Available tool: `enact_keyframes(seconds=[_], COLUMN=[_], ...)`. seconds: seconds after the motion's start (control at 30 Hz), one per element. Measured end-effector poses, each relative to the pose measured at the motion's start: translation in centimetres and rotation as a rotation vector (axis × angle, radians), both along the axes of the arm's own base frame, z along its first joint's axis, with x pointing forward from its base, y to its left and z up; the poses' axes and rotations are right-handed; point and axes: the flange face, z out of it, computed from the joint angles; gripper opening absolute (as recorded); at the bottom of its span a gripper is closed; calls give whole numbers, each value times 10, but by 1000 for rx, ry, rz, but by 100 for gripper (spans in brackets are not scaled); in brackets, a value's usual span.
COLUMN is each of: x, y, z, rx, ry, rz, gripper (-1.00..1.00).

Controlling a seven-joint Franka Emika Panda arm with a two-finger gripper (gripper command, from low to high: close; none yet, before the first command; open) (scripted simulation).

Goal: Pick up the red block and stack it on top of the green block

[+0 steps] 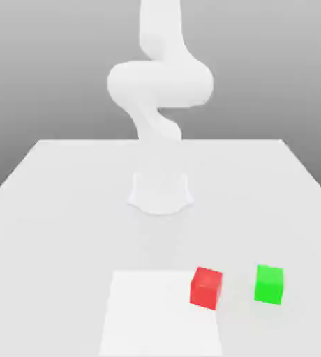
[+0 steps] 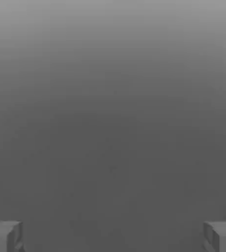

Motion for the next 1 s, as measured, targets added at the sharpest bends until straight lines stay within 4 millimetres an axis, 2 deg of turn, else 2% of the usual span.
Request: enact_keyframes(seconds=[0.13,0.2,0.3,0.47,0.63,0.83,0.87,1.0], x=[44,57,64,49,7,-1,-2,-2], y=[21,29,41,58,74,75,75,75], z=[-99,-148,-221,-336,-437,-502,-512,-512], rx=[36,52,73,101,119,125,124,125], ry=[153,226,333,509,680,710,710,709], rz=[-59,-89,-135,-215,-294,-313,-313,-312], gripper=[0,0,0,0,0,0,-100,-100])
